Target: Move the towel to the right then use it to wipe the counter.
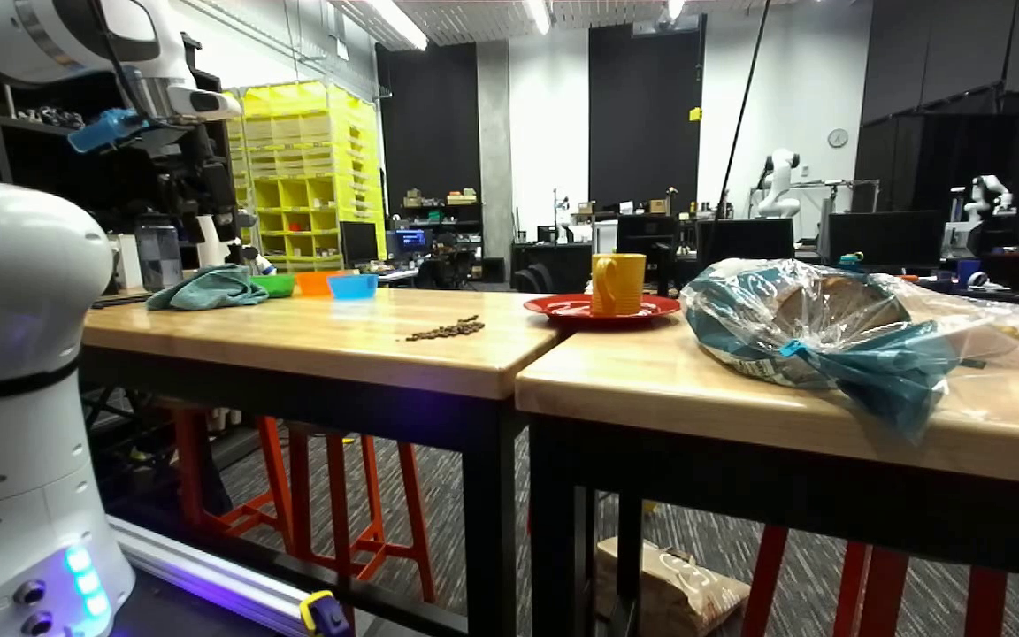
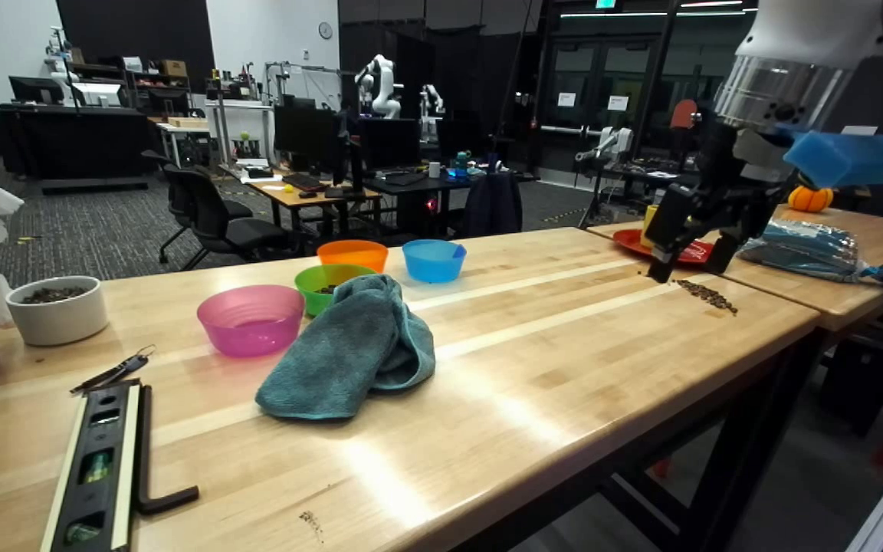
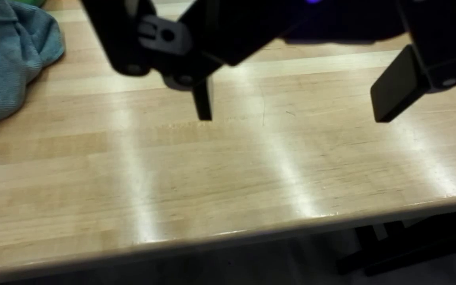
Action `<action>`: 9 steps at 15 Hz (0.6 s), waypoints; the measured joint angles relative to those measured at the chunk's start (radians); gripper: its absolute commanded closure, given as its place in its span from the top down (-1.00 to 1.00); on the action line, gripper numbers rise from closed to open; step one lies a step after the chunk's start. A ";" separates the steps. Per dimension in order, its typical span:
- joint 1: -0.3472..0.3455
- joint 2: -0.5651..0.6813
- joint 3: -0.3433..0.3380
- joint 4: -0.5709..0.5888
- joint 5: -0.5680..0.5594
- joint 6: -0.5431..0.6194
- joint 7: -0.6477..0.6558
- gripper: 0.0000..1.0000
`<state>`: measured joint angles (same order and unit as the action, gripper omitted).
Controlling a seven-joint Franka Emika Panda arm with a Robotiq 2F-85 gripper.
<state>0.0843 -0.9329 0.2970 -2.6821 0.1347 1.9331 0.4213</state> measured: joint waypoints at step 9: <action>0.078 0.098 0.060 0.056 0.061 0.075 -0.002 1.00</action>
<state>0.1621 -0.8349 0.3571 -2.6261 0.1957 2.0080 0.4194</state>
